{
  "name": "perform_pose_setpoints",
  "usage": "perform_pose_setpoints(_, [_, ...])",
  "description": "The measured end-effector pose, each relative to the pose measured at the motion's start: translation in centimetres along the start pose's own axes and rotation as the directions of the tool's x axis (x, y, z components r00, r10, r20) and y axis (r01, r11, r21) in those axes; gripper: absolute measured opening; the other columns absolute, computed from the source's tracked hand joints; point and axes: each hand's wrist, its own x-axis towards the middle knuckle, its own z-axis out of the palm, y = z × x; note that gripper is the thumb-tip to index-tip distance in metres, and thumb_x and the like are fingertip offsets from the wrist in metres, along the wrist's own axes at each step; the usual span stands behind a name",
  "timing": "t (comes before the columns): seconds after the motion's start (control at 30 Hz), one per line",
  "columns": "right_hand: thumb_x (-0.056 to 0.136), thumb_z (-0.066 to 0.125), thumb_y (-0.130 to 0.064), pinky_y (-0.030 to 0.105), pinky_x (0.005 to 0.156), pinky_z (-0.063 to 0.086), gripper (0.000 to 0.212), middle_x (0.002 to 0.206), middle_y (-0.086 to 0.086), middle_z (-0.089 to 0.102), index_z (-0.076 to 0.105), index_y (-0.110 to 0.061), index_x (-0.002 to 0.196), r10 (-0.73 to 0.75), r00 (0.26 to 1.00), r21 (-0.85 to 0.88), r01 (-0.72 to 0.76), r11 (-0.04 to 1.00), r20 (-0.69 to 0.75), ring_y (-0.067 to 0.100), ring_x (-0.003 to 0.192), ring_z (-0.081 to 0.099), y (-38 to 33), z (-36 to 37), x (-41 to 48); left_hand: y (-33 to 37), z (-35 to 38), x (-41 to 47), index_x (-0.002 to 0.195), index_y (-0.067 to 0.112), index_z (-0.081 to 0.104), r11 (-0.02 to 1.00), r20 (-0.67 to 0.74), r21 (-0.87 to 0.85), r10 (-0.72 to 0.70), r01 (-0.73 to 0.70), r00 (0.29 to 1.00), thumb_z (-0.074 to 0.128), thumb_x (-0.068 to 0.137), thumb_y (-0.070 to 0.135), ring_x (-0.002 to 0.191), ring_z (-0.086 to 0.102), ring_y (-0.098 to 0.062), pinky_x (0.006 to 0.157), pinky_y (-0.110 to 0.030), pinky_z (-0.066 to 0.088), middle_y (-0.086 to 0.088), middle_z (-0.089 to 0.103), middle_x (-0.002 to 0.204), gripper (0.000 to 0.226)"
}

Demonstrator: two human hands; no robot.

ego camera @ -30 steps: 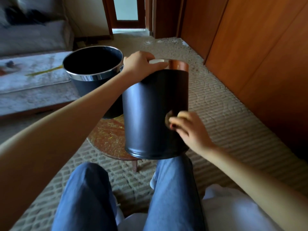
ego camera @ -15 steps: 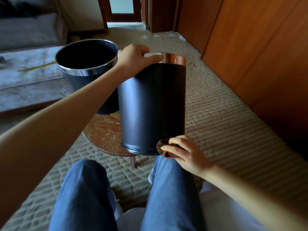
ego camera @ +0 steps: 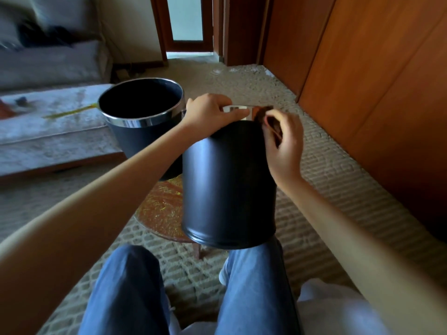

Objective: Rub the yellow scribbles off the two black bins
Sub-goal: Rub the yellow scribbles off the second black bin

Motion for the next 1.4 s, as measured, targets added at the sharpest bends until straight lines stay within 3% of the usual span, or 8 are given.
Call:
perform_pose_setpoints(0.13, [0.092, 0.059, -0.013, 0.04, 0.086, 0.045, 0.024, 0.111, 0.01, 0.056, 0.061, -0.018, 0.116, -0.266, 0.946, -0.051, 0.28, 0.959, 0.186, 0.028, 0.097, 0.051, -1.2, 0.4, -2.7, -1.1, -0.5, 0.4, 0.058, 0.018, 0.046, 0.999, 0.016, -0.031, -0.03, 0.031, 0.999, 0.059, 0.094, 0.05, 0.059, 0.039, -0.005, 0.075, -0.034, 0.029, 0.006, 0.041, 0.058, 0.05])
perform_pose_setpoints(0.27, [0.097, 0.055, -0.015, 0.036, 0.073, 0.047, 0.022, 0.115, -0.003, 0.052, 0.062, -0.023, 0.116, -0.571, 0.652, 0.14, 0.589, 0.796, 0.499, 0.023, 0.086, 0.051, -1.2, -2.4, -12.7, -1.6, -0.8, 0.6, 0.075, 0.004, 0.062, 0.997, 0.064, -0.047, -0.052, 0.055, 0.997, 0.058, 0.094, 0.052, 0.059, 0.041, -0.008, 0.074, -0.034, 0.03, 0.005, 0.044, 0.061, 0.052])
perform_pose_setpoints(0.33, [0.099, 0.055, -0.015, 0.035, 0.076, 0.05, 0.02, 0.116, -0.002, 0.054, 0.068, -0.021, 0.114, -0.594, 0.599, 0.195, 0.597, 0.778, 0.537, 0.022, 0.085, 0.055, -0.2, -3.9, -14.5, -1.3, -0.8, 0.4, 0.065, 0.01, 0.052, 0.999, 0.086, -0.037, -0.035, 0.039, 0.996, 0.059, 0.093, 0.052, 0.057, 0.039, -0.01, 0.072, -0.034, 0.029, 0.005, 0.041, 0.059, 0.051])
perform_pose_setpoints(0.57, [0.088, 0.059, -0.012, 0.036, 0.084, 0.045, 0.031, 0.109, 0.01, 0.051, 0.051, -0.017, 0.117, -0.282, 0.858, 0.003, 0.31, 0.951, 0.43, 0.024, 0.094, 0.051, 3.5, -3.6, -8.4, -0.6, -0.9, 0.0, 0.057, 0.019, 0.034, 1.0, 0.087, -0.002, -0.029, 0.029, 0.996, 0.062, 0.091, 0.051, 0.057, 0.036, -0.011, 0.069, -0.033, 0.028, 0.006, 0.037, 0.057, 0.055])
perform_pose_setpoints(0.73, [0.094, 0.048, -0.037, 0.025, 0.08, 0.049, 0.03, 0.106, 0.005, 0.061, 0.054, -0.02, 0.118, 0.164, 0.957, -0.015, -0.166, 0.986, 0.24, 0.016, 0.093, 0.061, 0.8, -2.9, -4.6, -0.5, -1.5, -0.1, 0.061, 0.021, 0.042, 1.0, 0.202, -0.011, 0.018, -0.016, 0.979, 0.068, 0.087, 0.051, 0.062, 0.041, -0.012, 0.064, -0.033, 0.028, 0.008, 0.043, 0.062, 0.048])
perform_pose_setpoints(0.8, [0.092, 0.055, -0.033, 0.027, 0.076, 0.049, 0.025, 0.099, 0.004, 0.062, 0.053, -0.022, 0.114, -0.032, 0.94, -0.024, 0.043, 0.999, 0.34, 0.017, 0.089, 0.06, -0.2, -3.9, -5.3, 0.3, -1.4, 0.3, 0.062, 0.022, 0.046, 0.999, 0.242, 0.014, 0.035, -0.039, 0.97, 0.069, 0.087, 0.048, 0.063, 0.043, -0.011, 0.068, -0.033, 0.028, 0.008, 0.045, 0.063, 0.043])
perform_pose_setpoints(0.93, [0.078, 0.06, -0.029, 0.033, 0.063, 0.054, 0.041, 0.1, 0.002, 0.057, 0.054, -0.02, 0.118, -0.395, 0.662, -0.01, 0.519, 0.854, 0.637, 0.022, 0.085, 0.058, -0.7, -5.3, -8.7, 2.5, 0.0, 1.8, 0.064, 0.023, 0.051, 0.996, 0.27, 0.068, 0.043, -0.063, 0.962, 0.065, 0.087, 0.054, 0.078, 0.052, -0.018, 0.079, -0.035, 0.03, 0.002, 0.053, 0.07, 0.041])
perform_pose_setpoints(1.4, [0.07, 0.075, -0.007, 0.037, 0.052, 0.044, 0.052, 0.097, 0.004, 0.057, 0.048, -0.021, 0.112, -0.018, 0.697, -0.377, 0.41, 0.83, 0.717, 0.033, 0.076, 0.058, 5.9, 2.8, 2.1, 3.9, 1.2, 10.4, 0.07, 0.019, 0.057, 0.953, -0.029, 0.147, 0.273, -0.266, 0.962, 0.066, 0.09, 0.044, 0.081, 0.05, -0.017, 0.074, -0.033, 0.02, 0.006, 0.055, 0.075, 0.033])
